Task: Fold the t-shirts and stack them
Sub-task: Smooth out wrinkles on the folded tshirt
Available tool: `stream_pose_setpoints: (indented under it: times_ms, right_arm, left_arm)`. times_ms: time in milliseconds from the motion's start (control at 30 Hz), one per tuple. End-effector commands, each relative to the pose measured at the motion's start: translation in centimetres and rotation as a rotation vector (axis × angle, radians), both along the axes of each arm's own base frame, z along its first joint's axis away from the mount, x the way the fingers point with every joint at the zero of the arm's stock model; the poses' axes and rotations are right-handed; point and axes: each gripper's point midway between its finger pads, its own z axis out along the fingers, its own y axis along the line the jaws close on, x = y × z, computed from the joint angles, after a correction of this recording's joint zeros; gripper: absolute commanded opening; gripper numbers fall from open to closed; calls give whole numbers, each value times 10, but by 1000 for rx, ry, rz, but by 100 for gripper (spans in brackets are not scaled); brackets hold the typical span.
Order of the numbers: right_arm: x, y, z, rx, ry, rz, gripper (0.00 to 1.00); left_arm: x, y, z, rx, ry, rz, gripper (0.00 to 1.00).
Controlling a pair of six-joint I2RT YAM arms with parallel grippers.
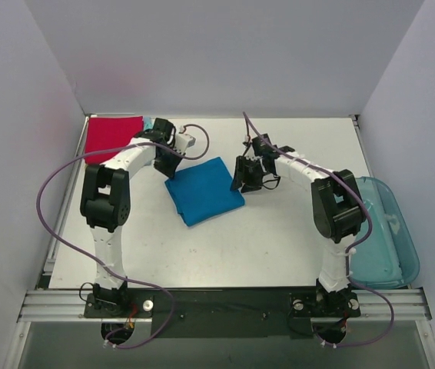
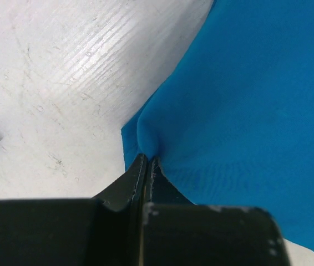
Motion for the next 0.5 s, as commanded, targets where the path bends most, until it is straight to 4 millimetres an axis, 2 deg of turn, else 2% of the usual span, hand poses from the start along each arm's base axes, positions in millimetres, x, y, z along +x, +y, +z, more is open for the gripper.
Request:
stream_pose_setpoints:
  times_ms: [0,167,300,367,400,467]
  right_arm:
    - [-15,-4,5,22,-30,40,43]
    - [-34,6,-14,85,40,78,44]
    - [-44,3,-26,78,67,70,43]
    - [-48,3,-30,75,78,67,41]
    - [-49,4,-31,68,77,71,40]
    - [-52,5,-35,57,85,67,39]
  left_arm:
    - [9,-10,52,-79,-99,-15,0]
    - [5,-11,82,-100,-110,-27,0]
    - [-12,-5,90,-96,-64,-23,0]
    - [-28,5,86,-89,2,-8,0]
    - [-30,9,84,-87,12,-2,0]
    - [-33,28,67,-73,45,35,0]
